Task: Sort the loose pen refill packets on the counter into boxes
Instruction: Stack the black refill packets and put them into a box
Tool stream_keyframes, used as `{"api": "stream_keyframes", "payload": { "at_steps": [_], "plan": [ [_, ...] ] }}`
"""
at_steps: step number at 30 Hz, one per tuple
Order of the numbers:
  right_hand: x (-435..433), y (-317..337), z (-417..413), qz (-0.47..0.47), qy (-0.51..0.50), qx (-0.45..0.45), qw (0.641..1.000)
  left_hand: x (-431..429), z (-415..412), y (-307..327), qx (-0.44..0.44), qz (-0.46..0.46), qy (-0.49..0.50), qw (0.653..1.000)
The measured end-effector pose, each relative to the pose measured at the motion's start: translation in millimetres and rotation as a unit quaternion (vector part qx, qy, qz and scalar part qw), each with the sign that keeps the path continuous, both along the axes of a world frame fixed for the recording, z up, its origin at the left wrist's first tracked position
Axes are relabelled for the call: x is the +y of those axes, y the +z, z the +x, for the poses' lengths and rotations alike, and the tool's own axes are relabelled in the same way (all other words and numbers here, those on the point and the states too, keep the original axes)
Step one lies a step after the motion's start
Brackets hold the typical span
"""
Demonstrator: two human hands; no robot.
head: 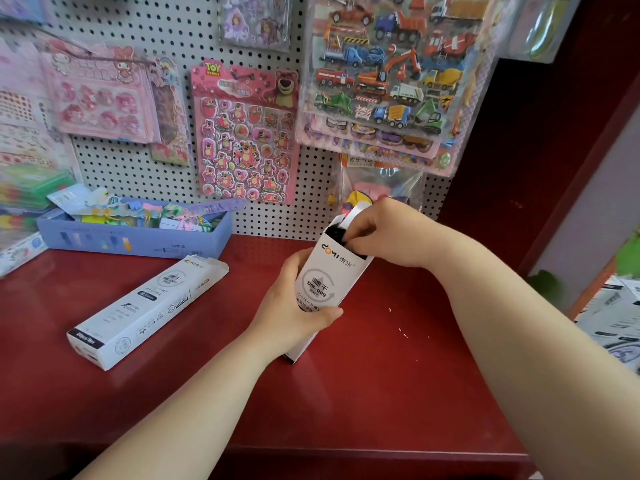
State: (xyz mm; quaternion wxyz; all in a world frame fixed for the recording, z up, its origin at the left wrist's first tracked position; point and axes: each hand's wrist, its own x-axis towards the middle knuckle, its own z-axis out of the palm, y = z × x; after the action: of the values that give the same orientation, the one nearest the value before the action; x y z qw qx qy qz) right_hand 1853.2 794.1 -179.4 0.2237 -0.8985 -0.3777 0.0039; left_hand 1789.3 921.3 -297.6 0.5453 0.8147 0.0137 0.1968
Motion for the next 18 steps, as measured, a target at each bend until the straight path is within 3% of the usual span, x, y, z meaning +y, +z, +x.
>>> {"api": "stream_keyframes", "payload": {
  "at_steps": [4, 9, 15, 18],
  "plan": [
    [-2.2, 11.2, 1.1, 0.062, 0.010, -0.004, 0.998, 3.2, -1.3, 1.9, 0.001, -0.003, -0.009, 1.000],
    [9.7, 1.0, -1.9, 0.042, 0.001, -0.054, 0.998, -1.3, -1.5, -1.2, -0.009, 0.015, -0.002, 1.000],
    [4.4, -1.3, -5.8, 0.078, -0.001, -0.026, 0.997, 0.1, -5.9, -0.6, 0.003, -0.007, -0.013, 1.000],
    [-9.4, 2.5, -3.5, 0.141, -0.008, -0.021, 0.990, 1.8, -7.4, 0.8, 0.005, -0.039, -0.022, 0.999]
  ]
}}
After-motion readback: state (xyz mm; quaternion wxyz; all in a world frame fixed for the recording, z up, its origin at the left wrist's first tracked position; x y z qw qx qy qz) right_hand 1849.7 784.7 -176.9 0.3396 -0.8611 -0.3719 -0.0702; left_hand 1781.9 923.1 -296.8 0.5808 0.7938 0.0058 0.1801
